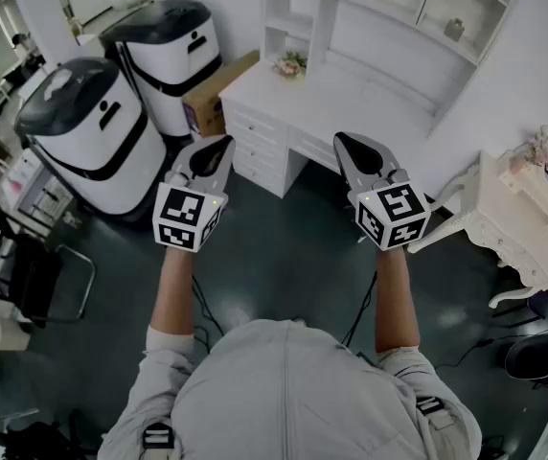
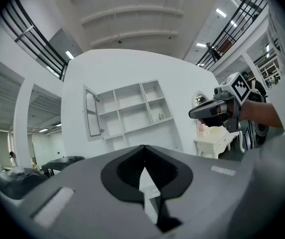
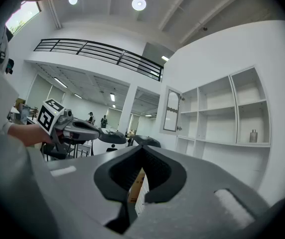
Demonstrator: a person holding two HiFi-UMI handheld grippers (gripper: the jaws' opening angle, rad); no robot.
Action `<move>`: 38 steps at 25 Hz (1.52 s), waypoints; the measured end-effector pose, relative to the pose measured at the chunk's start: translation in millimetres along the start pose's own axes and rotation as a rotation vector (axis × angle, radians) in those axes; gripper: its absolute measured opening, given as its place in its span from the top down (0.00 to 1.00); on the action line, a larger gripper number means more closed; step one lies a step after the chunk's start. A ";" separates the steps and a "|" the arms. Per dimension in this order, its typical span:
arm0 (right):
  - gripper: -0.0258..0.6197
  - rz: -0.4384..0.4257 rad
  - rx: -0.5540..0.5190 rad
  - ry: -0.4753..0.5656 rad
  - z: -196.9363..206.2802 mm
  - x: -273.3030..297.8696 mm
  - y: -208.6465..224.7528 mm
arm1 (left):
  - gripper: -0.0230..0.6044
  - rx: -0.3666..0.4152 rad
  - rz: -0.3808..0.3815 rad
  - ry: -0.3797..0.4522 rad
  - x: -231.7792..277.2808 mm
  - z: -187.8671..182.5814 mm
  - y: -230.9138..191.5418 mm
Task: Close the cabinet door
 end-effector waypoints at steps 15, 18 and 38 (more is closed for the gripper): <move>0.96 -0.063 0.070 0.051 15.1 -2.6 33.5 | 0.94 -0.037 -0.012 -0.029 22.5 1.7 19.8; 0.96 -0.085 0.074 0.055 23.0 -3.7 40.7 | 0.93 -0.050 -0.012 -0.008 23.3 0.3 29.7; 0.96 -0.154 0.083 0.036 15.7 96.0 79.5 | 0.93 -0.074 -0.059 -0.054 102.1 18.6 -38.9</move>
Point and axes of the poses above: the fingertips, and each gripper's own axes: x forward along the fingers, y to its right, z out of its underside, the point moved 4 cm from there along -x, backward along the fingers, and after that the axes turned 12 degrees about -y, right-handed, at the moved point
